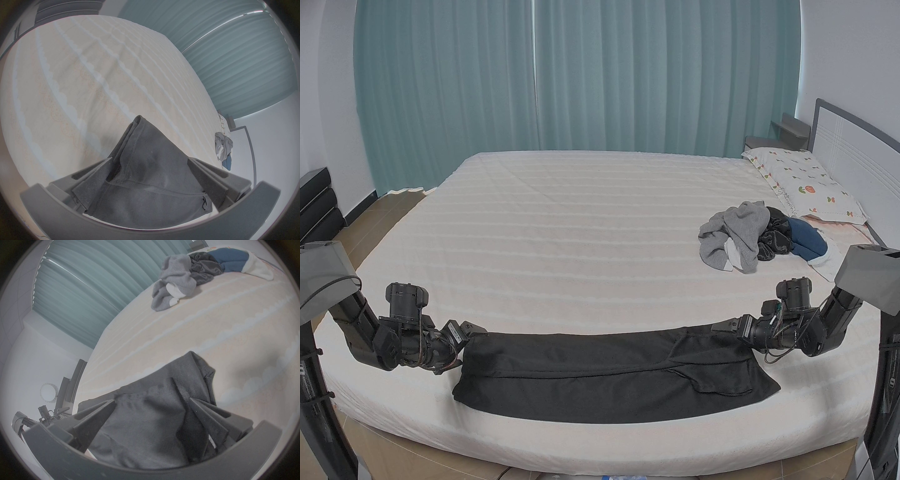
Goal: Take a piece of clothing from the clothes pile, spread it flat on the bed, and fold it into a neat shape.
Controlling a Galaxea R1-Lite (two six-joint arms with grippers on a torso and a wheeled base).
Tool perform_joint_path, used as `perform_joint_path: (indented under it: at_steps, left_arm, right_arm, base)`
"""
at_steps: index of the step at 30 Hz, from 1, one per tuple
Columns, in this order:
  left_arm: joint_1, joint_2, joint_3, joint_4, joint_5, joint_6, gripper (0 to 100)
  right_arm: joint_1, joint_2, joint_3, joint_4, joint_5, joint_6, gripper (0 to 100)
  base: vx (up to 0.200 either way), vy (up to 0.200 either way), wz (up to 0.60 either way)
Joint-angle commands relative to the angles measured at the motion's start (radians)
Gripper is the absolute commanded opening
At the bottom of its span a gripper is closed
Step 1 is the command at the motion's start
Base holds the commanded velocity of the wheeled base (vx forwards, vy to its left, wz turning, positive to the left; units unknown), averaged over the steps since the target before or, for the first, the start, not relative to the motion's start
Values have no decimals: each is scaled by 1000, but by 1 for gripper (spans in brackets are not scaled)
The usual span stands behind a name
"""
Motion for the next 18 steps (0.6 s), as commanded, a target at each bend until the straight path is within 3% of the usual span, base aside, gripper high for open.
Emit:
perform_joint_path:
  at_steps: [1, 18]
  left_arm:
    - [1, 32, 4, -14, 2, 0, 100]
    - [1, 32, 4, -14, 2, 0, 100]
  right_arm:
    - [-17, 52, -32, -4, 2, 7, 0]
    - [-23, -13, -15, -17, 22, 10, 0]
  base:
    - [0, 0, 0]
    - [0, 0, 0]
